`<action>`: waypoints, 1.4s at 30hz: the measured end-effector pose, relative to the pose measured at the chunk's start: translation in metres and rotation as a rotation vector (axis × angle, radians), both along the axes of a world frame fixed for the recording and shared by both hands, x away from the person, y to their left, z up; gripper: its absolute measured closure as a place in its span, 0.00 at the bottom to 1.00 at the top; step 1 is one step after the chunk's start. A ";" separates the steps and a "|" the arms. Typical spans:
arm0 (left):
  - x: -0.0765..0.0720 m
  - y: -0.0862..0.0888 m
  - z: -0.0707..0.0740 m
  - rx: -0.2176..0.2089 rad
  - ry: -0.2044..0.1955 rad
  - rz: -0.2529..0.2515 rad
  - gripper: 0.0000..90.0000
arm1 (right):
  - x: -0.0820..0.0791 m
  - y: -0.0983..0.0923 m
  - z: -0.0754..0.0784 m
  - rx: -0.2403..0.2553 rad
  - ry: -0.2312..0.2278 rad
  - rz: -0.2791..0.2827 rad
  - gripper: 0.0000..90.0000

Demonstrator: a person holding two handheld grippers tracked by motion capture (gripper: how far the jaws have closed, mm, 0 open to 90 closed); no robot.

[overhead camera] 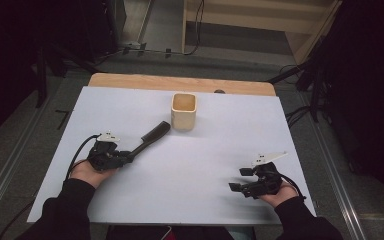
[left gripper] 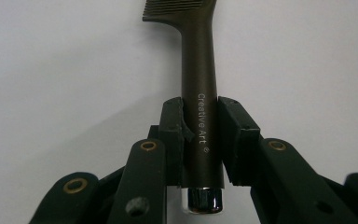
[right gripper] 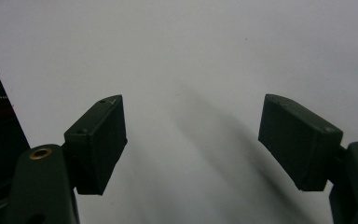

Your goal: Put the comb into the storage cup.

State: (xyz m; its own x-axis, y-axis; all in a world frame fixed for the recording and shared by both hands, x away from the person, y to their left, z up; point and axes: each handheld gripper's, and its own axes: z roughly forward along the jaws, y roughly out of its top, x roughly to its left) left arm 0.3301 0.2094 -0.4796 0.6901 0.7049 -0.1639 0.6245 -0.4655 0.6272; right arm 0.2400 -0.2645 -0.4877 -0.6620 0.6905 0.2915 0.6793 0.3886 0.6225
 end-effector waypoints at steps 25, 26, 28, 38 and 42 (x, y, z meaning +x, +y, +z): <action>-0.008 0.010 0.048 -0.218 -0.090 0.075 0.81 | 0.000 0.000 0.000 -0.004 -0.002 -0.006 0.24; -0.008 0.009 0.052 -0.226 -0.104 0.073 0.81 | 0.000 0.000 0.000 -0.003 -0.002 -0.007 0.24; -0.007 0.007 0.056 -0.242 -0.108 0.070 0.81 | 0.000 0.000 0.001 -0.003 -0.001 -0.009 0.24; -0.007 -0.017 0.073 -0.272 -0.138 0.021 0.81 | 0.000 -0.001 0.001 -0.001 -0.009 -0.014 0.24; -0.005 -0.033 0.077 -0.284 -0.143 -0.001 0.81 | 0.000 -0.001 0.002 0.020 0.011 -0.025 0.24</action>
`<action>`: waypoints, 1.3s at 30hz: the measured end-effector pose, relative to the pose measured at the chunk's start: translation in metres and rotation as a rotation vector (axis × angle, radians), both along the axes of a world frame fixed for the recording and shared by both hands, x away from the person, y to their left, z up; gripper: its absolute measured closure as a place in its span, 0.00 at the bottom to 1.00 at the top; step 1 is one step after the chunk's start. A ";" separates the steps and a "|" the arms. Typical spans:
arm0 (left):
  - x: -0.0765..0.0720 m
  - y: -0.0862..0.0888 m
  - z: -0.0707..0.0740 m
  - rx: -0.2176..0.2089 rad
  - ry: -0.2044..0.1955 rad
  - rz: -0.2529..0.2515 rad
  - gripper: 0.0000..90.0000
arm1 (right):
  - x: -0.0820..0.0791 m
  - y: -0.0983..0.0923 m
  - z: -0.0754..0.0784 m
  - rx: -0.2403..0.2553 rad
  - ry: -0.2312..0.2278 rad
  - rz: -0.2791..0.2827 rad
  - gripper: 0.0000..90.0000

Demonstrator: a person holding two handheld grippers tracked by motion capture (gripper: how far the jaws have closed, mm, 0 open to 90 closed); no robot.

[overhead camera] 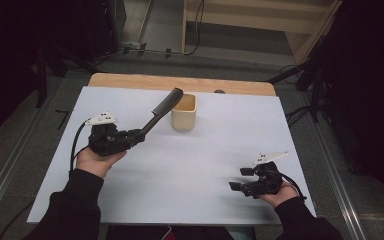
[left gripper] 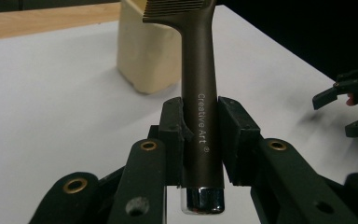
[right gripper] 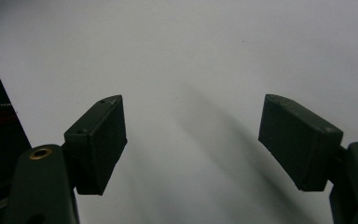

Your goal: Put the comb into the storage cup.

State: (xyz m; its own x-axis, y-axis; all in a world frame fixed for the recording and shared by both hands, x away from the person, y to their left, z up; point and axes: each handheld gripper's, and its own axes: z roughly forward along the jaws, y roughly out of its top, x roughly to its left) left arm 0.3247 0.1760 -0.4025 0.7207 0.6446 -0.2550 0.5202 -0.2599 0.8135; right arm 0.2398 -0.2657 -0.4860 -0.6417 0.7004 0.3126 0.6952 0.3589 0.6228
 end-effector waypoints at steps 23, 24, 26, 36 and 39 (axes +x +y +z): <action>0.005 -0.072 -0.010 -0.046 0.024 -0.067 0.81 | -0.003 0.001 0.010 0.040 -0.040 -0.082 0.23; 0.004 -0.076 -0.011 -0.045 0.024 -0.069 0.81 | -0.004 0.001 0.011 0.044 -0.043 -0.089 0.23; 0.004 -0.084 -0.013 -0.046 0.027 -0.078 0.81 | -0.005 0.001 0.015 0.058 -0.044 -0.106 0.22; 0.003 -0.118 -0.027 -0.064 0.026 -0.095 0.81 | -0.005 0.001 0.028 0.109 -0.077 -0.192 0.23; 0.002 -0.124 -0.030 -0.073 0.019 -0.088 0.81 | -0.004 0.002 0.033 0.109 -0.080 -0.220 0.23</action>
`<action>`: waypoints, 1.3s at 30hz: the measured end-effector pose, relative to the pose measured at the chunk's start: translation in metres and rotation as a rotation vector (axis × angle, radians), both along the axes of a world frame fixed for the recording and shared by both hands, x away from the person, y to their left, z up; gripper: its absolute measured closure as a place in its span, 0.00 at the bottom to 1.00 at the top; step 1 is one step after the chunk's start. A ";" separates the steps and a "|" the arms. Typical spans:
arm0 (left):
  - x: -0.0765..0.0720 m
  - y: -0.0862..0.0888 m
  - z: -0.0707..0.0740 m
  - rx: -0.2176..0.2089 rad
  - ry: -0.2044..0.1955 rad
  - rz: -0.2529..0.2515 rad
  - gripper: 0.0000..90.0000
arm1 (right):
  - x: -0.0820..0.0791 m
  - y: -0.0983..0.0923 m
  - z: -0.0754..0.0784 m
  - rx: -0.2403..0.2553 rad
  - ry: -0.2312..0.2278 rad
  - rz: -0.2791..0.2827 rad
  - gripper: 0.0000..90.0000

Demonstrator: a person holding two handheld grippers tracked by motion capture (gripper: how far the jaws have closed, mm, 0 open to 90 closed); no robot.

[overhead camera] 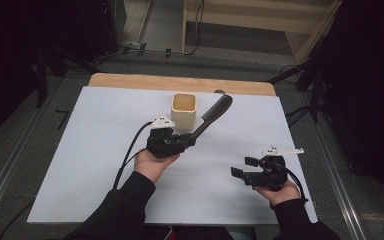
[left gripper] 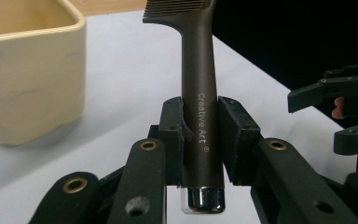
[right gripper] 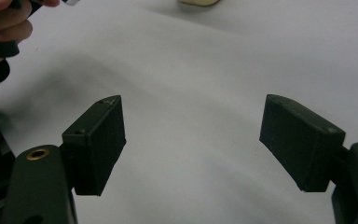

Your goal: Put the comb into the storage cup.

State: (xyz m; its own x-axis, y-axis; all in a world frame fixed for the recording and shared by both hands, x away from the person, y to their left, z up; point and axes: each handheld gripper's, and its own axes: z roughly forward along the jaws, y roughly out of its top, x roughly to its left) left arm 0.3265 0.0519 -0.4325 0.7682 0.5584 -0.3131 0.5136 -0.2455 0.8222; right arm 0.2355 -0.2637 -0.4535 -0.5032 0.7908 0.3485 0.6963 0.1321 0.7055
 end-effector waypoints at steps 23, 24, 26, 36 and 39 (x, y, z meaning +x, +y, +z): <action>-0.002 -0.026 -0.021 -0.023 -0.044 0.046 0.81 | 0.022 0.011 0.028 0.096 0.012 -0.136 0.24; -0.003 -0.027 -0.022 -0.022 -0.049 0.046 0.81 | 0.023 0.011 0.030 0.104 0.009 -0.137 0.24; -0.004 -0.029 -0.024 -0.033 -0.046 0.048 0.81 | 0.025 0.012 0.033 0.119 0.001 -0.141 0.24; -0.012 -0.043 -0.032 -0.072 -0.110 0.079 0.81 | 0.034 0.017 0.041 0.137 -0.049 -0.171 0.24; -0.013 -0.047 -0.035 -0.084 -0.115 0.084 0.81 | 0.037 0.019 0.043 0.133 -0.054 -0.185 0.24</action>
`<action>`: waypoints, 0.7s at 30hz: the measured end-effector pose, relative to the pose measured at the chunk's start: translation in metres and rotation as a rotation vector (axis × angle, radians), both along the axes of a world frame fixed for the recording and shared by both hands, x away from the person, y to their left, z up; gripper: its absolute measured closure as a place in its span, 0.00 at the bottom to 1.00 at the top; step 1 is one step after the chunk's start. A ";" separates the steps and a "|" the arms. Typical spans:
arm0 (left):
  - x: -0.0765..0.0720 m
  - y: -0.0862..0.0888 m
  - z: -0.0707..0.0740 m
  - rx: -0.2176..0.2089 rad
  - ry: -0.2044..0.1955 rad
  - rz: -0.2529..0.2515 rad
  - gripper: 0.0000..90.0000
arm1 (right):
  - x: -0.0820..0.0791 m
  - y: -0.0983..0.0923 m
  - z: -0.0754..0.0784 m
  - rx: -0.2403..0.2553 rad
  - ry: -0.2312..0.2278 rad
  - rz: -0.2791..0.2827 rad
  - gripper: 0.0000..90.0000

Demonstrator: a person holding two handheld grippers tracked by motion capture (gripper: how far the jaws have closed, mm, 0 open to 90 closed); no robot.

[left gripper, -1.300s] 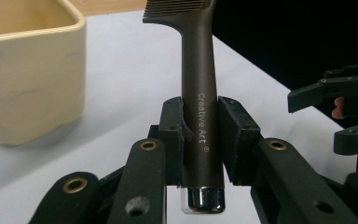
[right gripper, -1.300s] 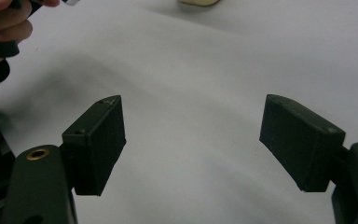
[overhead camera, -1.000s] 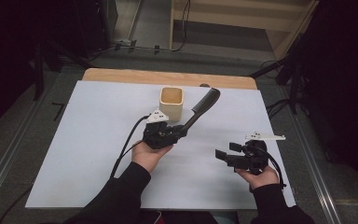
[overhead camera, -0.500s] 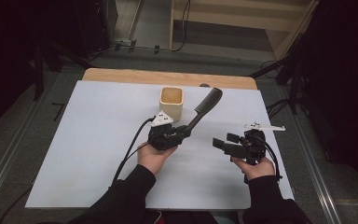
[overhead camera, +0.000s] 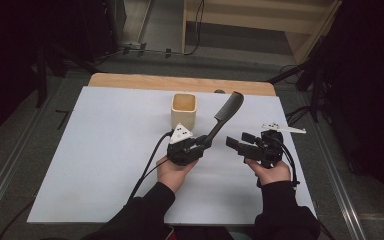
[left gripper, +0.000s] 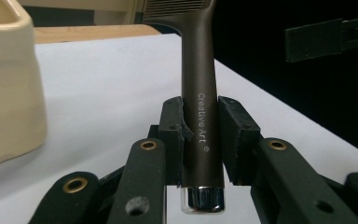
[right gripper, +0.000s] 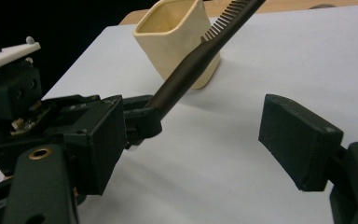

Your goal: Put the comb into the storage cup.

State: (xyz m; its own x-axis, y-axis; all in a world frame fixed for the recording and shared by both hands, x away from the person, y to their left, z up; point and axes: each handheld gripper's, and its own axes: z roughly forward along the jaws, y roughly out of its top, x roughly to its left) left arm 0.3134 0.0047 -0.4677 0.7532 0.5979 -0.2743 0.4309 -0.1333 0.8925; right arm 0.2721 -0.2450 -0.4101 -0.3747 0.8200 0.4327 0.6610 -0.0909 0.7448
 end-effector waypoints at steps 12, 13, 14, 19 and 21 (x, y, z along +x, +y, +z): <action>-0.010 -0.013 -0.011 -0.028 -0.060 0.027 0.81 | 0.009 0.008 0.000 0.026 -0.013 -0.031 0.24; -0.010 -0.013 -0.011 -0.032 -0.065 0.032 0.81 | 0.011 0.009 -0.001 0.028 -0.004 -0.034 0.24; -0.011 -0.014 -0.011 -0.035 -0.071 0.039 0.81 | 0.011 0.009 -0.001 0.029 0.002 -0.041 0.25; -0.013 -0.019 -0.014 -0.040 -0.081 0.044 0.81 | 0.016 0.012 -0.002 0.028 0.005 -0.079 0.27; -0.013 -0.021 -0.015 -0.036 -0.077 0.038 0.81 | 0.018 0.013 -0.003 0.043 0.016 -0.097 0.28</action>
State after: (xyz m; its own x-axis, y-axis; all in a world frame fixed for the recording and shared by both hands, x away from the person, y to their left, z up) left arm 0.3007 -0.0165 -0.4826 0.7495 0.6175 -0.2386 0.3652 -0.0852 0.9270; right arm 0.2898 -0.2319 -0.4128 -0.2875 0.8324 0.4738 0.6596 -0.1866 0.7281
